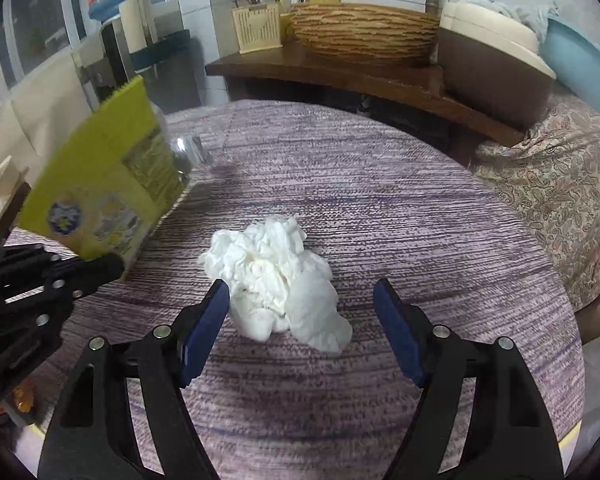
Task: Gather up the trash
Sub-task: 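Grasp the yellow chip bag with the left tool while the right tool grasps the white tissue, then carry the chip bag and tissue over the bin and open both tools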
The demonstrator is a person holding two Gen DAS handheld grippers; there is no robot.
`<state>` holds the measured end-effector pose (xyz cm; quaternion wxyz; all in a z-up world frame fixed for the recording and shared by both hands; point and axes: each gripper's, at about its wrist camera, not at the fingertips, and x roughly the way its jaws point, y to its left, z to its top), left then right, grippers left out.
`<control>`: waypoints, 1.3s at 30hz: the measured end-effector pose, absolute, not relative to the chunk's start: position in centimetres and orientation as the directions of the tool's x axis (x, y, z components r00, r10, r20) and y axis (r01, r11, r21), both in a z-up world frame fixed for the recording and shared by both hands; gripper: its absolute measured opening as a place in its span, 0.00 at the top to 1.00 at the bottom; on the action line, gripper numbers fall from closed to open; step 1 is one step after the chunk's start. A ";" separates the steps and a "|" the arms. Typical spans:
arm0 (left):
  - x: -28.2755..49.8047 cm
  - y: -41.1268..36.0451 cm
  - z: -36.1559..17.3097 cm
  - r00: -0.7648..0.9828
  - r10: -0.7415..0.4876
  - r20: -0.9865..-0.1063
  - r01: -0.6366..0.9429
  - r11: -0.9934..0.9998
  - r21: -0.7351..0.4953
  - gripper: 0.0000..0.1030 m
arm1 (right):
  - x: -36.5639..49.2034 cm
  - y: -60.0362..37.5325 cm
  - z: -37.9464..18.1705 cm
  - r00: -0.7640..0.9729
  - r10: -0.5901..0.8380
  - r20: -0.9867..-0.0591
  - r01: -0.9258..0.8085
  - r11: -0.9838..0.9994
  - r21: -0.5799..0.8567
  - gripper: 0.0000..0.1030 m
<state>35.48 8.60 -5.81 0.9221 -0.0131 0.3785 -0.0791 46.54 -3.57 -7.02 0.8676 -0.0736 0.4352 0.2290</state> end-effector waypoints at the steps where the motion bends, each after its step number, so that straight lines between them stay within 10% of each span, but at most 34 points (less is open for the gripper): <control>1: 35.5 8.6 -5.8 0.702 -0.156 -0.695 0.137 0.987 -0.083 0.96 | 46.8 -3.3 -7.3 0.504 0.344 -0.792 -0.469 0.879 0.083 0.45; 7: 35.5 8.2 -6.1 0.700 -0.157 -0.696 0.146 0.986 -0.076 0.96 | 45.8 -3.4 -7.2 0.505 0.393 -0.769 -0.486 0.865 0.123 0.73; 28: 32.3 4.2 -3.5 0.717 -0.190 -0.670 0.211 0.976 -0.052 0.96 | 31.5 -16.5 -2.4 0.600 0.459 -0.655 -0.416 0.879 0.234 0.73; 39: 24.3 -7.5 -0.1 0.677 -0.396 -0.620 0.441 0.893 -0.089 0.96 | 21.0 -27.7 -2.0 0.744 0.338 -0.576 -0.247 0.940 0.234 0.73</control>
